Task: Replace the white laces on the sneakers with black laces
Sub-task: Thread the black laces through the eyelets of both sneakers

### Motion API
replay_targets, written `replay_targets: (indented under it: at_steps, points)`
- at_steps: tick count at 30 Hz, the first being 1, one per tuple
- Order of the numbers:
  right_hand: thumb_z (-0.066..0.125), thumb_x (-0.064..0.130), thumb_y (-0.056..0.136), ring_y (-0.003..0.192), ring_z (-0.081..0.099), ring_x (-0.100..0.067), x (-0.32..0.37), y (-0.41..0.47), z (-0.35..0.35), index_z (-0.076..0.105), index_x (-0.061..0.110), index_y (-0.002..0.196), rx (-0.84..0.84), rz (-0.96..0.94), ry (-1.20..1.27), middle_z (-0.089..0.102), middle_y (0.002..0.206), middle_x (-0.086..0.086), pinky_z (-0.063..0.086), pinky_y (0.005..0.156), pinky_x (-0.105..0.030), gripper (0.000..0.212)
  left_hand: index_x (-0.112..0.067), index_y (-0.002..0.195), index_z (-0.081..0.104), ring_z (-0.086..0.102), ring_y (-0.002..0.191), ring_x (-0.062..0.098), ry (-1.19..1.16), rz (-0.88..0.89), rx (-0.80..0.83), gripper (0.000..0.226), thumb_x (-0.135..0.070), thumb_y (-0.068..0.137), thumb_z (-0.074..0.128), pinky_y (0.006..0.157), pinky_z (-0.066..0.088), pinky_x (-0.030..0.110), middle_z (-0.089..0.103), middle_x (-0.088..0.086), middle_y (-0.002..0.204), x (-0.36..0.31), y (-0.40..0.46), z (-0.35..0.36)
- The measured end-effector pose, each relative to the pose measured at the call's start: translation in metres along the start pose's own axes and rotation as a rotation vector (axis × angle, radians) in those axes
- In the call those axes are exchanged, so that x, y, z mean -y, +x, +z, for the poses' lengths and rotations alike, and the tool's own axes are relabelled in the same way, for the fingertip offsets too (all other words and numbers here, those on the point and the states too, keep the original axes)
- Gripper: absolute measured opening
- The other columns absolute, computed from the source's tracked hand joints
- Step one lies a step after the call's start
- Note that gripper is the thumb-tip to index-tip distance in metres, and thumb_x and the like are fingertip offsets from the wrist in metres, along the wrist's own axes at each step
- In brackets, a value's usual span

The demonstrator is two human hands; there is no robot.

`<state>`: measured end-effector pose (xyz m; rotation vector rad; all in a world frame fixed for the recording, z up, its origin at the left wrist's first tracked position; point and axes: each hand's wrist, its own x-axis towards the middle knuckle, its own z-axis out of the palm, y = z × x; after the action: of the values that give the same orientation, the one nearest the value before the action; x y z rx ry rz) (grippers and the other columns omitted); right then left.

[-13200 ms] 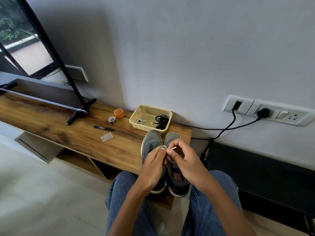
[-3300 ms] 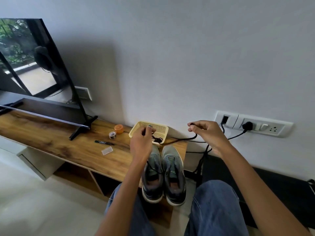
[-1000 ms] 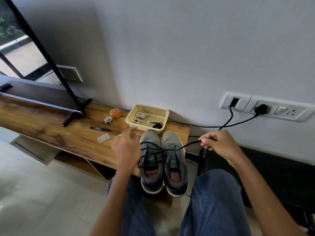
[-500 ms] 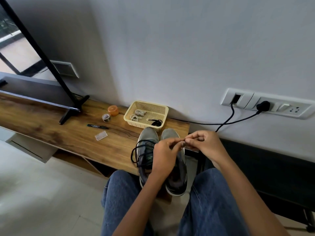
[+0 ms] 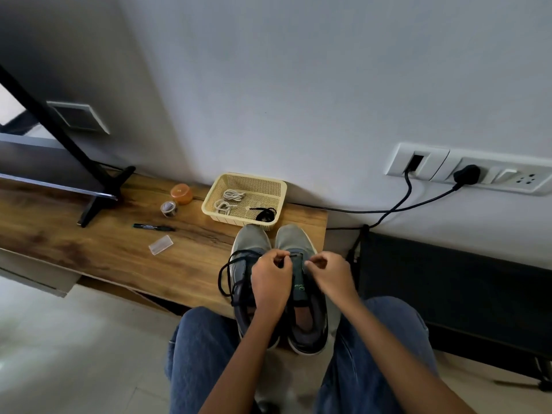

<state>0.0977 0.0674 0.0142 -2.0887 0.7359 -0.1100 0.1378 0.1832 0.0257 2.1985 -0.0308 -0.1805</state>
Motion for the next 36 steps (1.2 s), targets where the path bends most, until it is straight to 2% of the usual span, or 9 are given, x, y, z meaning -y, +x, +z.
replay_targets:
  at_steps: [4,8,11,15,20,25,29,31,36]
  points:
    - [0.069,0.031,0.083,0.081,0.06,-0.022,0.003,0.02,0.018,0.065,0.005,0.089,0.004,0.021,-0.136,0.064,0.085,-0.006,0.042,0.064,-0.029,0.026,-0.019,0.095,0.071,0.064,0.085,0.011,0.081,-0.016,0.003,0.012,-0.022,0.091,0.06,0.076,0.05,0.025,0.071,-0.005,0.093,0.002,0.012,0.016]
    - [0.072,0.038,0.077,0.069,0.059,-0.021,-0.002,0.03,0.026,0.062,0.007,0.071,0.006,0.077,-0.23,0.06,0.071,-0.005,0.041,0.054,-0.029,0.033,-0.027,0.09,0.069,0.065,0.088,0.012,0.257,-0.012,0.013,0.008,-0.032,0.09,0.063,0.088,0.047,0.037,0.072,-0.008,0.093,0.009,0.021,0.027]
    - [0.071,0.03,0.075,0.07,0.063,-0.024,-0.002,0.031,0.026,0.068,0.006,0.073,0.014,0.109,-0.221,0.066,0.073,-0.007,0.046,0.056,-0.031,0.025,-0.032,0.09,0.069,0.065,0.088,0.011,0.327,-0.033,-0.007,0.01,-0.038,0.089,0.062,0.086,0.045,0.035,0.072,-0.01,0.092,0.012,0.024,0.033]
    - [0.068,0.017,0.077,0.081,0.067,-0.027,-0.009,0.036,0.021,0.075,0.003,0.083,0.047,0.106,-0.101,0.072,0.083,-0.014,0.055,0.071,-0.039,0.017,-0.035,0.09,0.071,0.063,0.092,0.012,0.418,-0.063,-0.02,0.016,-0.046,0.089,0.06,0.085,0.042,0.037,0.07,-0.009,0.095,0.016,0.027,0.039]
    - [0.067,0.01,0.084,0.097,0.064,-0.019,-0.02,0.046,0.012,0.074,0.003,0.099,0.112,0.18,0.072,0.071,0.101,-0.01,0.048,0.08,-0.026,0.018,-0.035,0.098,0.07,0.055,0.101,0.014,0.563,0.04,-0.022,0.018,-0.047,0.089,0.06,0.088,0.034,0.035,0.063,-0.009,0.102,0.012,0.026,0.044]
    - [0.067,0.014,0.086,0.09,0.064,-0.015,-0.032,0.056,0.008,0.075,0.013,0.09,0.176,0.263,0.2,0.072,0.096,-0.005,0.053,0.085,-0.032,0.008,-0.035,0.1,0.069,0.051,0.103,0.015,0.637,0.07,-0.006,0.021,-0.049,0.089,0.059,0.09,0.031,0.036,0.061,-0.007,0.105,0.007,0.027,0.049]
    - [0.068,0.014,0.086,0.086,0.065,-0.015,-0.035,0.058,0.005,0.073,0.017,0.081,0.204,0.291,0.278,0.07,0.087,-0.002,0.053,0.079,-0.029,0.007,-0.035,0.099,0.07,0.051,0.103,0.015,0.648,0.06,-0.01,0.021,-0.05,0.088,0.06,0.091,0.031,0.037,0.061,-0.006,0.105,0.005,0.028,0.052]
    - [0.068,0.013,0.086,0.083,0.065,-0.014,-0.035,0.058,0.005,0.073,0.014,0.083,0.213,0.297,0.301,0.07,0.085,-0.002,0.053,0.077,-0.028,0.006,-0.034,0.099,0.07,0.052,0.102,0.015,0.651,0.063,-0.008,0.02,-0.049,0.088,0.06,0.091,0.031,0.036,0.062,-0.006,0.104,0.004,0.028,0.052]
    - [0.065,0.01,0.086,0.089,0.066,-0.019,-0.038,0.058,0.005,0.073,0.005,0.093,0.217,0.288,0.341,0.071,0.091,-0.007,0.054,0.085,-0.033,0.011,-0.035,0.101,0.069,0.051,0.102,0.014,0.651,0.099,0.011,0.018,-0.046,0.089,0.06,0.09,0.029,0.034,0.062,-0.007,0.102,0.005,0.027,0.049]
